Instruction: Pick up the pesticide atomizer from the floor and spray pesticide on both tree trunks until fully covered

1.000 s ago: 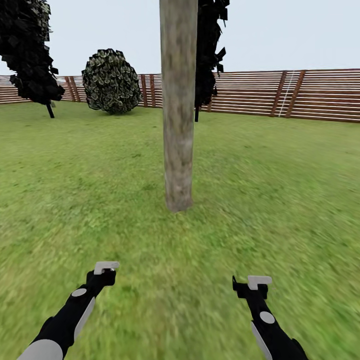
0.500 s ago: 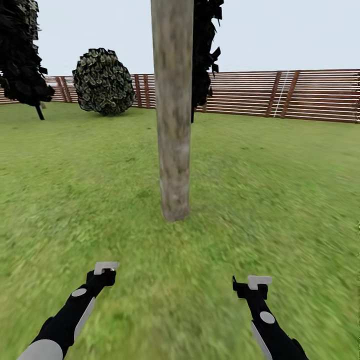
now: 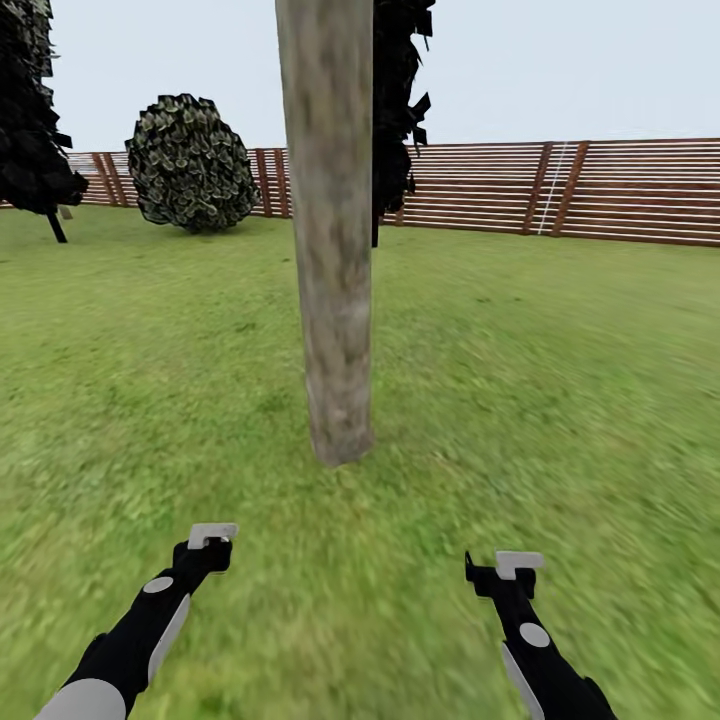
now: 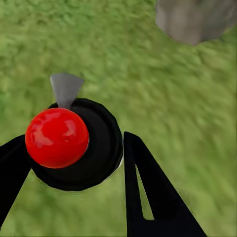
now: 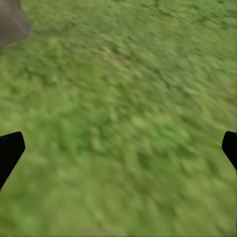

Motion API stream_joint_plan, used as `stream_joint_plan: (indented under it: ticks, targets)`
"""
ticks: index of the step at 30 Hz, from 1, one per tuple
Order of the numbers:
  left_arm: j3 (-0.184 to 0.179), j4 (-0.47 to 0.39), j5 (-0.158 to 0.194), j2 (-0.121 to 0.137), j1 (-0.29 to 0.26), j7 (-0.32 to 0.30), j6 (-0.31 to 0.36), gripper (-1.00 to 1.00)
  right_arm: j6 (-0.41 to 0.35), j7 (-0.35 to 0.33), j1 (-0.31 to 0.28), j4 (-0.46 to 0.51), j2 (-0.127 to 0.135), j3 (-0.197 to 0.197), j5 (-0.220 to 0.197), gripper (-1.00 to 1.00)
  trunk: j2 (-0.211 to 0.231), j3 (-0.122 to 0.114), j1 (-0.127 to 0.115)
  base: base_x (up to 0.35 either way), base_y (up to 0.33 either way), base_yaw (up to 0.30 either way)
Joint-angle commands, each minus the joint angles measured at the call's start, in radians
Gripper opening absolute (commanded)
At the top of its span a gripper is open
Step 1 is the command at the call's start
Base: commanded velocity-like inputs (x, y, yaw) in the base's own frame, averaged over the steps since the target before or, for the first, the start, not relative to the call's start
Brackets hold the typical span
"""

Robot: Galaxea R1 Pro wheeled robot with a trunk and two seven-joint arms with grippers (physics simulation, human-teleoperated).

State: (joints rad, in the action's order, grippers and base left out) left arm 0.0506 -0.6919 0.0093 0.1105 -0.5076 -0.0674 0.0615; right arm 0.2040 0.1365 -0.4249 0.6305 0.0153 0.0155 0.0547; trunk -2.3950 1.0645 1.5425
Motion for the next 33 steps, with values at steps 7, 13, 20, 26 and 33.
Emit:
stream_joint_plan:
  ticks: [7,13,20,26,33]
  targets:
    - [0.000,0.000,0.001,0.000,0.000,0.000,0.000,-1.00,0.000,0.000,0.000,0.000,0.000,0.000,0.000,1.00,0.000,0.000,0.000,0.338,0.007,0.000]
    - [0.000,0.000,0.000,0.000,0.001,0.000,0.000,-1.00,0.000,0.000,0.000,0.000,0.000,0.000,0.000,1.00,0.000,0.000,0.000,0.123,0.034,0.000]
    - [0.000,0.000,0.000,0.000,0.001,-0.001,0.001,-1.00,0.000,0.000,0.000,0.000,0.000,0.001,0.000,1.00,0.000,0.000,0.000,0.005,0.001,0.000]
    - [-0.023,0.000,-0.039,0.016,-0.004,-0.029,-0.005,-1.00,-0.001,-0.001,-0.001,0.008,0.005,0.002,-0.001,1.00,0.000,0.000,0.000,0.000,0.000,0.000]
    - [-0.070,0.011,-0.186,0.041,-0.006,-0.325,-0.006,-1.00,-0.005,-0.009,-0.011,0.015,0.001,-0.189,0.025,1.00,0.000,0.000,0.000,0.000,0.000,0.000]
